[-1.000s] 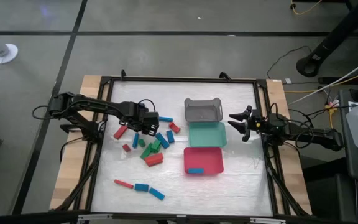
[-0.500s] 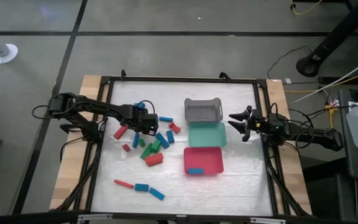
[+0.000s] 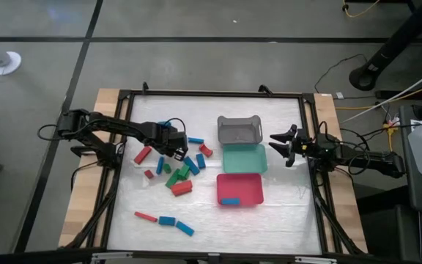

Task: Sort blocks
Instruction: Put the red block into the green bin

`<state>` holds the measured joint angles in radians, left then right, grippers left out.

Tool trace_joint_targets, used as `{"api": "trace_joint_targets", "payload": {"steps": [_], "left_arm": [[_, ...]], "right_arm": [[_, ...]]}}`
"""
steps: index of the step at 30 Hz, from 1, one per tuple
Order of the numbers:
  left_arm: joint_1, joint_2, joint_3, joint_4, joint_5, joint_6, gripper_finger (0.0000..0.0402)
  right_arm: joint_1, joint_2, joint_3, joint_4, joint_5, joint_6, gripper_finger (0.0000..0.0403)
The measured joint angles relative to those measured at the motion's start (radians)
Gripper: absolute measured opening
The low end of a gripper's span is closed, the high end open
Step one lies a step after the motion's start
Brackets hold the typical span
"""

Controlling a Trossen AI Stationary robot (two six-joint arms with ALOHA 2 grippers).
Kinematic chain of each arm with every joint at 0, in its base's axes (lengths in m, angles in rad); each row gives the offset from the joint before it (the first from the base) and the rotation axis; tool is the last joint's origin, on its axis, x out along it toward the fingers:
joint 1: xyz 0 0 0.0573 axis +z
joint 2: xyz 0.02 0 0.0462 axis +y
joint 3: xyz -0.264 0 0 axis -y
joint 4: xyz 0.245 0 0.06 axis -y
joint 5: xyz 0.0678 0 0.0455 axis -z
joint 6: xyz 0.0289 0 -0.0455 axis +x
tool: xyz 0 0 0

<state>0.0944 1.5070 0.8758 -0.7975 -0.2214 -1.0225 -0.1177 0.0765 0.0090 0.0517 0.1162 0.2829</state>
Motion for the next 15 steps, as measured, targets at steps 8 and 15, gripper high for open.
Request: {"api": "trace_joint_targets", "payload": {"steps": [8,15], "left_arm": [[0.000,-0.063,0.058,0.037,0.000,0.061,0.0039],[-0.001,-0.112,0.076,0.327,0.001,0.172,0.0041]], "right_arm": [[0.000,0.000,0.000,0.001,0.000,0.000,0.0186],[0.000,0.000,0.000,0.000,0.000,0.000,0.0186]]}}
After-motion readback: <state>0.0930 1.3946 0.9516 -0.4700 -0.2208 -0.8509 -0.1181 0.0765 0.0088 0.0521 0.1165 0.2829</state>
